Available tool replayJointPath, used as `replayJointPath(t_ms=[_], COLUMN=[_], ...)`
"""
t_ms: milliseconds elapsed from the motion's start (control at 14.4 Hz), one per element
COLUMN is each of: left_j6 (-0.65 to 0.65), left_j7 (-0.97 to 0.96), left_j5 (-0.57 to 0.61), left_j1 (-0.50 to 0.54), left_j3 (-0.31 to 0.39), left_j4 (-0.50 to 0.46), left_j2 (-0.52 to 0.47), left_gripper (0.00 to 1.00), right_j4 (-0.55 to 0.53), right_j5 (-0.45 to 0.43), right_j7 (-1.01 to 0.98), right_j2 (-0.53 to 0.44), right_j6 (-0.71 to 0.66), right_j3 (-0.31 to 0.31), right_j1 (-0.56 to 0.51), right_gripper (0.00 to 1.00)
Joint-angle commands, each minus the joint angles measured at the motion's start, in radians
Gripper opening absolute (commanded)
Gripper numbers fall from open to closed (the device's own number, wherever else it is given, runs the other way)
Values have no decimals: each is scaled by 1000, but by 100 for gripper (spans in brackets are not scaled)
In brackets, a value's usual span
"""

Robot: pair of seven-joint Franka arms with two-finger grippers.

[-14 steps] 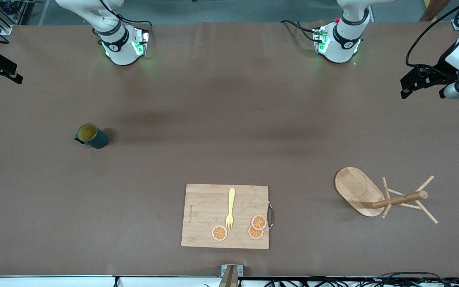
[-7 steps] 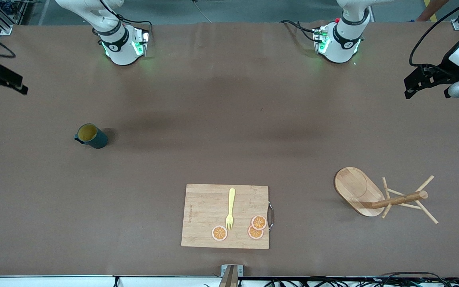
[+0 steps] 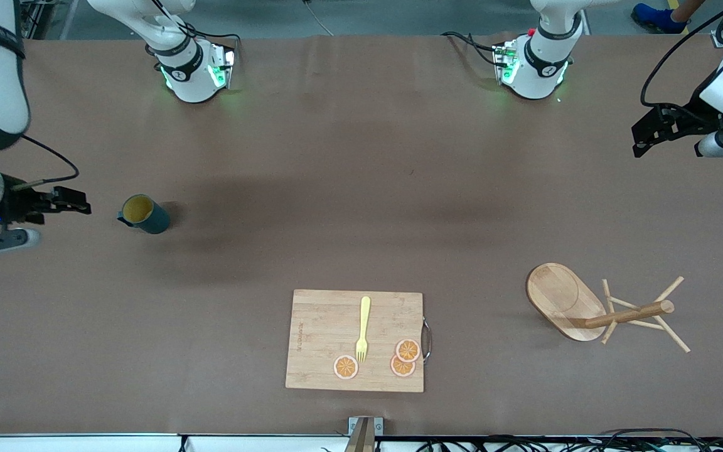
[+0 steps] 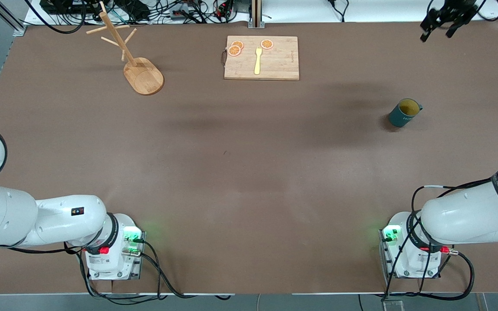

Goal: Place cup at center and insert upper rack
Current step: 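Reach the right gripper down to the teal mug rim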

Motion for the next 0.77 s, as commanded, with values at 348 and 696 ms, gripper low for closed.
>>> replayJointPath(t_ms=[348, 696], left_j6=[-15, -15], left_j7=[1, -4], left_j5=[17, 17], left_j1=[1, -4], left_j3=[-5, -7], left_j4=[15, 16], left_j2=[6, 12], left_gripper=[100, 100], right_j4=[-460, -587], right_j5=[16, 6], right_j7=[-581, -713], right_j2=[-35, -38], right_j6=[468, 622], right_j3=[8, 8], right_j1=[-99, -85], right_gripper=[100, 100])
